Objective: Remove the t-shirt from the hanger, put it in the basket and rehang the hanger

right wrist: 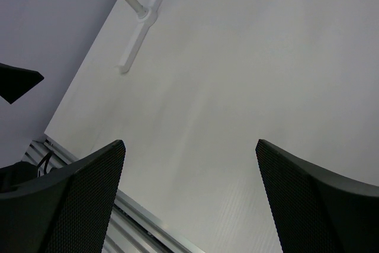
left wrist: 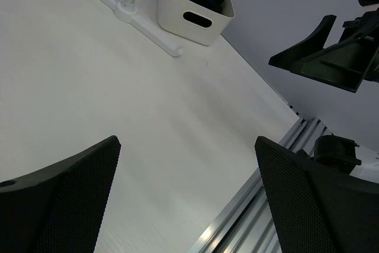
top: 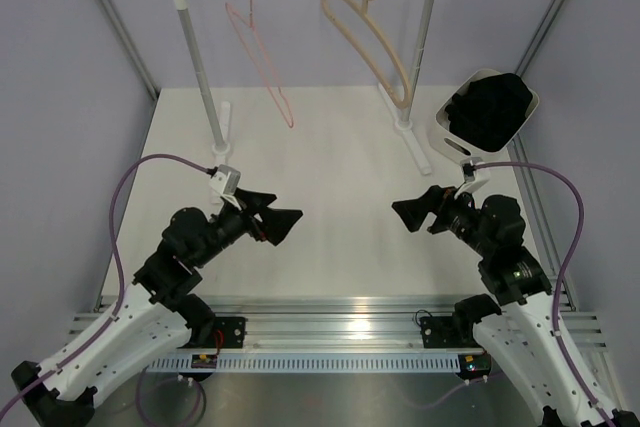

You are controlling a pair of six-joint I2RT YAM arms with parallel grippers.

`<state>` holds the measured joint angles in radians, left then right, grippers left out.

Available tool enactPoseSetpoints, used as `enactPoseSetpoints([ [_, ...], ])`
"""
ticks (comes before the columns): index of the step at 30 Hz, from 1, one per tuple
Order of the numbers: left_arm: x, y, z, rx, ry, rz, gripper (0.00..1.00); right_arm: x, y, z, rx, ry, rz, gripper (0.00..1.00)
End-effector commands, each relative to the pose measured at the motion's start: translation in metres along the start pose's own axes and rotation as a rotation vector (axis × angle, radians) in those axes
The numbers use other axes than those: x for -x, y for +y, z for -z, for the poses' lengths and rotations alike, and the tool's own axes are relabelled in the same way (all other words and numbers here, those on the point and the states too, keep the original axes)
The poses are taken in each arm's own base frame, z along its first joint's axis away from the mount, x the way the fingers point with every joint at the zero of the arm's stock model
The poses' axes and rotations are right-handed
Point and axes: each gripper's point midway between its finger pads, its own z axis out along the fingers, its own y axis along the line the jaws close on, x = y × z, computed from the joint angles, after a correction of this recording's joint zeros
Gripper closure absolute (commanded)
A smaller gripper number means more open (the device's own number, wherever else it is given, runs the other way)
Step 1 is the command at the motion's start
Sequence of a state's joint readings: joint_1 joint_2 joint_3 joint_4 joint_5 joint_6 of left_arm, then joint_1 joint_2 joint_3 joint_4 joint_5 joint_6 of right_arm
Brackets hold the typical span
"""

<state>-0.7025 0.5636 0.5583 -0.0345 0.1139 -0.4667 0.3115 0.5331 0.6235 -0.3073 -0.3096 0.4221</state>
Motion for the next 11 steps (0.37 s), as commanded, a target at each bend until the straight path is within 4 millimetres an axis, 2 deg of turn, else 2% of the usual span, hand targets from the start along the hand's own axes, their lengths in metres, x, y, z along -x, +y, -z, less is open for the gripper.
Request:
enactPoseSetpoints([
  [1,0.0156,-0.0138,0.0006,-0.051,-0.031,-0.028,0.01,0.0043,0.0132,0.0048,0.068,-0.024,0.035,0.01],
  [11,0.0242,-0.0171,0.0042,-0.055,-0.058,-0.036,0.01,0.0047,0.0107,0.0036,0.052,-0.02,0.032,0.0],
])
